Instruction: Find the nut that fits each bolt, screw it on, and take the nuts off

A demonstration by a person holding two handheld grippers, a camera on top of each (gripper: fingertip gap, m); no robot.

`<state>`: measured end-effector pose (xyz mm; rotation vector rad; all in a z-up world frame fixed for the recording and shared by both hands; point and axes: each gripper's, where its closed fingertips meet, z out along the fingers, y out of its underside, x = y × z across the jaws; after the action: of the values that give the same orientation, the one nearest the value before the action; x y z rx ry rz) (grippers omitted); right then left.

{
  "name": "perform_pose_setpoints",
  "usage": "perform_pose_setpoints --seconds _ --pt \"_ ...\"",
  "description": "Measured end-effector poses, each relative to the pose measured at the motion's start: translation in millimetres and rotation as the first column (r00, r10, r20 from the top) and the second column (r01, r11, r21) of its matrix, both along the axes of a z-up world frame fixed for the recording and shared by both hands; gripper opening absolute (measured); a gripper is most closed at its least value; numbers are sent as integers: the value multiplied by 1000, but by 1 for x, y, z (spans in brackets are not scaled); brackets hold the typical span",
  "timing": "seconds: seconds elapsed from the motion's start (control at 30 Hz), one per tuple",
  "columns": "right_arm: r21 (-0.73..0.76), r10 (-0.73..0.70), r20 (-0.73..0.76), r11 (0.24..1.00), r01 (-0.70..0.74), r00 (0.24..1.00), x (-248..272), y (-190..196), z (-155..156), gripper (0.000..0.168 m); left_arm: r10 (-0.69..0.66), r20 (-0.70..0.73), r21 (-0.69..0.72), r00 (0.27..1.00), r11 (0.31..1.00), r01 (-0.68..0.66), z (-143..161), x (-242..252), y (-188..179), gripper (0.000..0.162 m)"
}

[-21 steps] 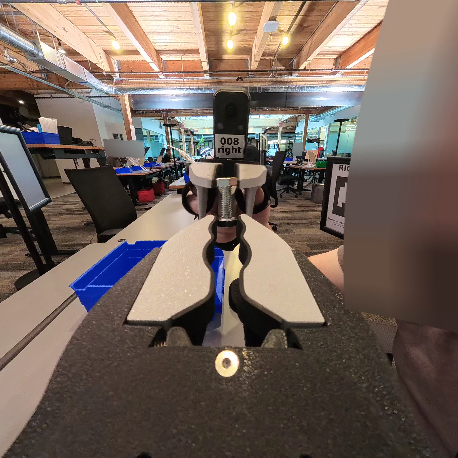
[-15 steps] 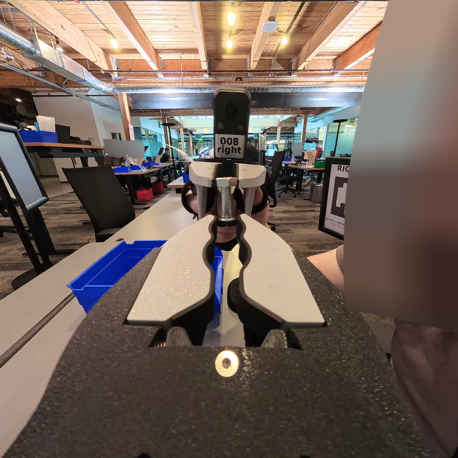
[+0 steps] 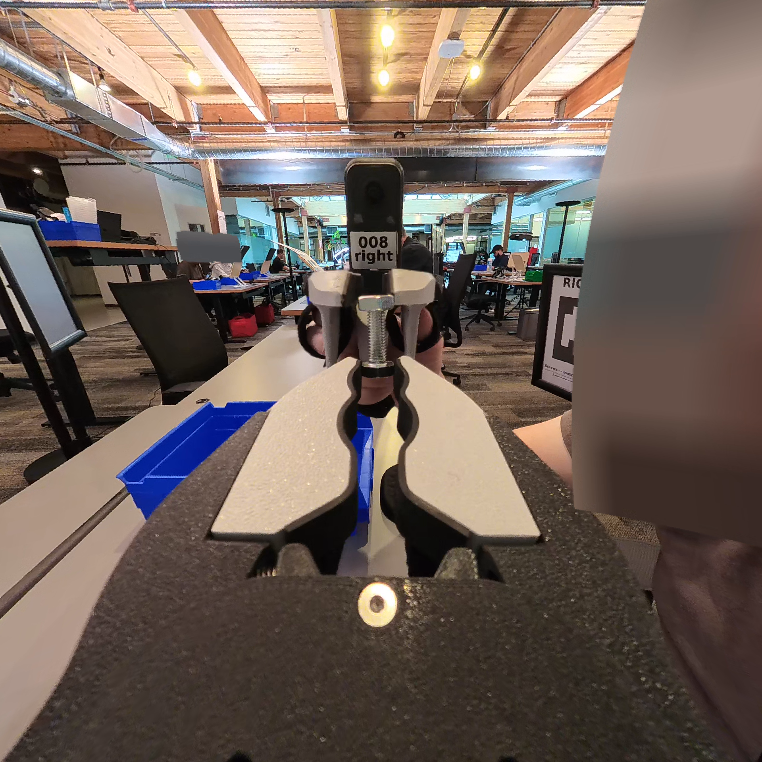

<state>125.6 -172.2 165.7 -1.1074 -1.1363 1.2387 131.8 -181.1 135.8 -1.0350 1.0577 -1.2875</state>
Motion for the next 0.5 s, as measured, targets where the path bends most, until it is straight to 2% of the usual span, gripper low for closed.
perform_pose_setpoints --seconds 0.5 --pt "14 -3 -1 1000 3 1000 0 -4 2 19 -5 -2 1 1000 1000 5 -1 1 -1 14"
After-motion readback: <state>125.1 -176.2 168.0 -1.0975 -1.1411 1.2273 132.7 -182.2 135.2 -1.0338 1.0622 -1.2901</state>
